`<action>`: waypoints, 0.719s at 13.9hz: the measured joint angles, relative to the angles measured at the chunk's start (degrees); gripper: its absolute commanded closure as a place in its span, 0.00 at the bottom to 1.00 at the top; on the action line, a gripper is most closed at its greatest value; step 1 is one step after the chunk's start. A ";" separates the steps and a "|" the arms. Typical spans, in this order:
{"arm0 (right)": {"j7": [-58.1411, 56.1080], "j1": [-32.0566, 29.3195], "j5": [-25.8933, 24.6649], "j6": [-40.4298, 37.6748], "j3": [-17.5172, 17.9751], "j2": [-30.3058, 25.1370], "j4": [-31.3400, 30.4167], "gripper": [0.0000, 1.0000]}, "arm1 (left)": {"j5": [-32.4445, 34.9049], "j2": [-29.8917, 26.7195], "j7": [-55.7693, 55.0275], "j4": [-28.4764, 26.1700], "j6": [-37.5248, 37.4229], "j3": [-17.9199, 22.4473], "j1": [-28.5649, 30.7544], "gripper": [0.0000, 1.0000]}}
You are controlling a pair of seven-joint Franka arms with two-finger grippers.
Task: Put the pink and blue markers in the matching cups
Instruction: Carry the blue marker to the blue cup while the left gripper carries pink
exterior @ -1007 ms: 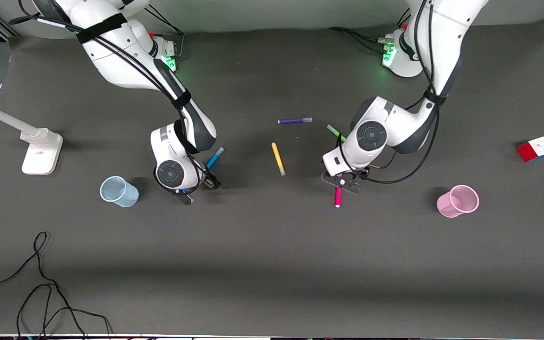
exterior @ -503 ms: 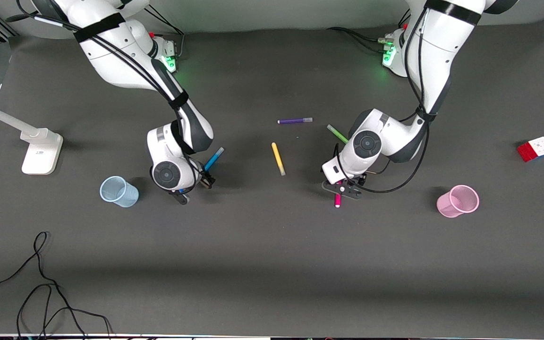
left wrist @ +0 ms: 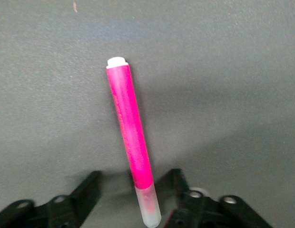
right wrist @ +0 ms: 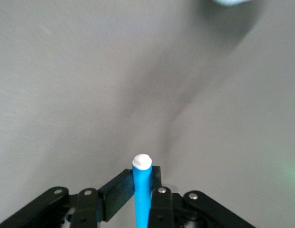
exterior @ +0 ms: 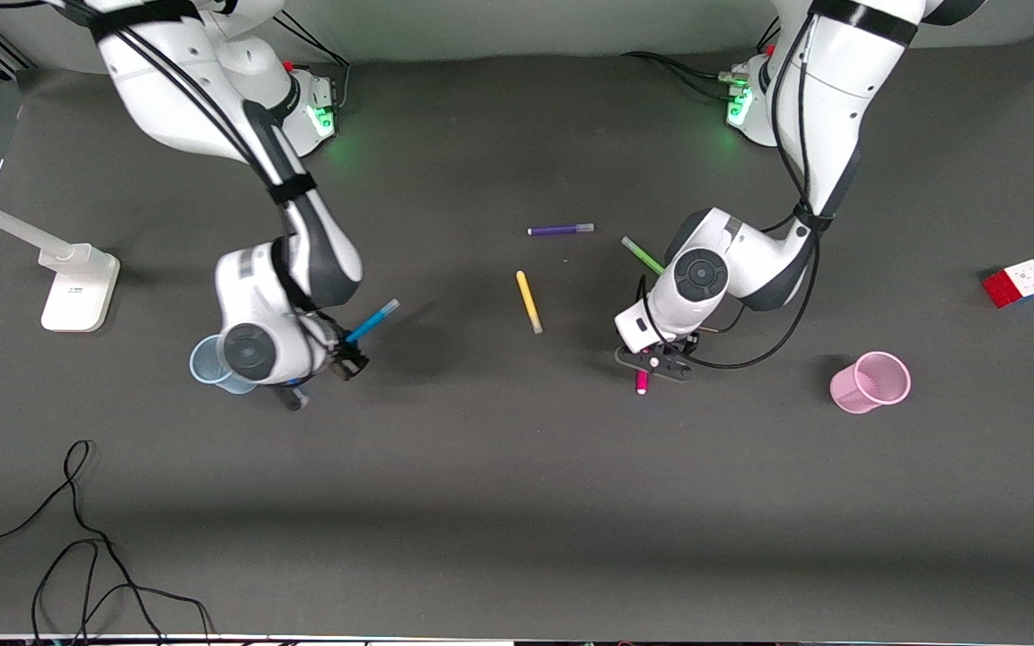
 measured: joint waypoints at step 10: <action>-19.35 -0.43 -4.89 -24.98 -19.54 -4.01 20.48 1.00 | 0.02 -2.74 -5.29 5.75 -12.89 0.40 0.44 0.99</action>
